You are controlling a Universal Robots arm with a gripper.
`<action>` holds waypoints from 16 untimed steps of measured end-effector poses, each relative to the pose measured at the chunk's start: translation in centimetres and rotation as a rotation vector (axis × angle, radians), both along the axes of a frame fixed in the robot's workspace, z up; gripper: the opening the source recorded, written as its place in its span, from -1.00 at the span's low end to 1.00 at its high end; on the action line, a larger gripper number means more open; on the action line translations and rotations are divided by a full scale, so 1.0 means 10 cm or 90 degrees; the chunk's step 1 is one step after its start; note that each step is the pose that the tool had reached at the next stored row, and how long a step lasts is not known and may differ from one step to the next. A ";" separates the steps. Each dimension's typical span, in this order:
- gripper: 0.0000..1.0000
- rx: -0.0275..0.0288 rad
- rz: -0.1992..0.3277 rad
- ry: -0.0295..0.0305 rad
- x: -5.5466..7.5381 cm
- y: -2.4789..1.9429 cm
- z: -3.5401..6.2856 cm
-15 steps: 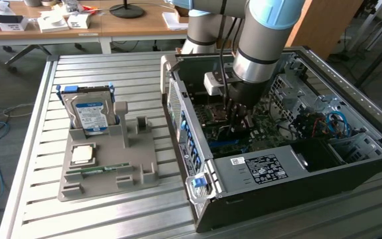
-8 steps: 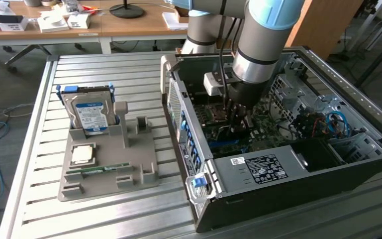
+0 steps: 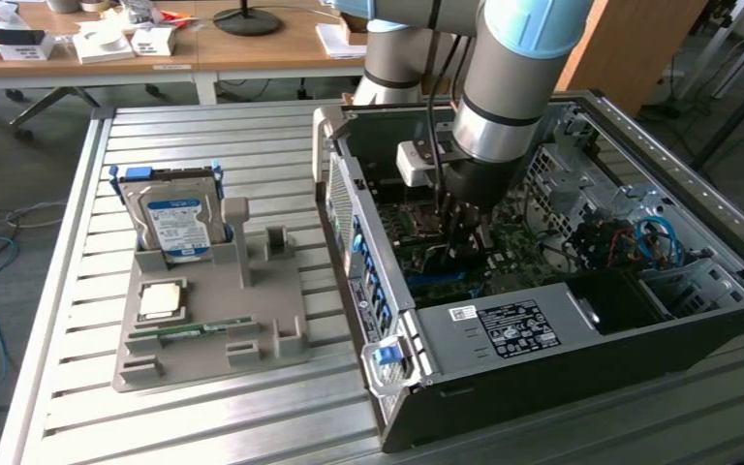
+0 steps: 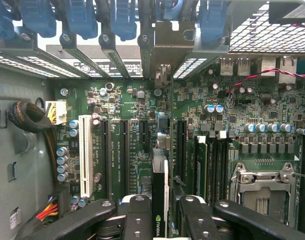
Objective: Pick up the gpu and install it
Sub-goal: 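Insert the gpu into the slot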
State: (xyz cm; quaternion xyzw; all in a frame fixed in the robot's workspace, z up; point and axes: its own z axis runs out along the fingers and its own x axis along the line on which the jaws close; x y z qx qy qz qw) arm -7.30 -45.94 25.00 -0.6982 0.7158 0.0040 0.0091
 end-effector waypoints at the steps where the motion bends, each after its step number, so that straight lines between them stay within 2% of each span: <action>1: -0.47 0.0000 0.000 0.0000 0.00 0.000 0.000; 16: -0.47 -0.0001 0.000 0.0000 0.01 0.000 -0.001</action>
